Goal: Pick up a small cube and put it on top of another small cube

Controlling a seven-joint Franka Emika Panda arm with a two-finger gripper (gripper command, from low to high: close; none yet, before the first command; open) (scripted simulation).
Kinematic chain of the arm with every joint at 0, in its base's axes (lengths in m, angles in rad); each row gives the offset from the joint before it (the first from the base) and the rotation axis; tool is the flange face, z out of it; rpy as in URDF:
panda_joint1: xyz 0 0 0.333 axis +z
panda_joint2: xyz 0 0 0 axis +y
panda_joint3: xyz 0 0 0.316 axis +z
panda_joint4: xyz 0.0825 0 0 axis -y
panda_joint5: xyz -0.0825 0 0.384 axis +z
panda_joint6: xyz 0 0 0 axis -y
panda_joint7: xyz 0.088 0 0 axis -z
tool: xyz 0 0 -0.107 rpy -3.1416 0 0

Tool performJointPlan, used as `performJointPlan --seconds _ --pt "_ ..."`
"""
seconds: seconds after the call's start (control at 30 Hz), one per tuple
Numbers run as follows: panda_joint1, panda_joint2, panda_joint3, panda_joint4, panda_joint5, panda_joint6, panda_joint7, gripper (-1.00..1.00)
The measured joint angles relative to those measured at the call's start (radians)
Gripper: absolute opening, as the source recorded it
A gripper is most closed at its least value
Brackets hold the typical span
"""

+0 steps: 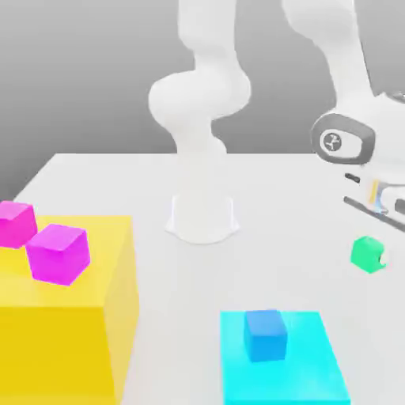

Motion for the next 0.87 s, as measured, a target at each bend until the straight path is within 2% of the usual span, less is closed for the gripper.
performJointPlan --seconds 0.17,0.6,0.67,0.73,0.77,0.87 --pt "-0.197 -0.105 -0.124 0.093 -0.018 -0.18 -0.141 -1.0" --pt "-0.552 -0.314 -0.485 0.243 -0.119 -0.534 -0.392 -1.0" --pt "-0.605 -0.314 -0.549 0.259 -0.13 -0.553 -0.434 -1.0" --pt "-0.648 -0.271 -0.623 0.254 -0.124 -0.508 -0.487 -1.0" --pt "-0.658 -0.253 -0.642 0.245 -0.121 -0.483 -0.501 1.0" --pt "-0.658 -0.253 -0.642 0.245 -0.121 -0.483 -0.501 1.0"
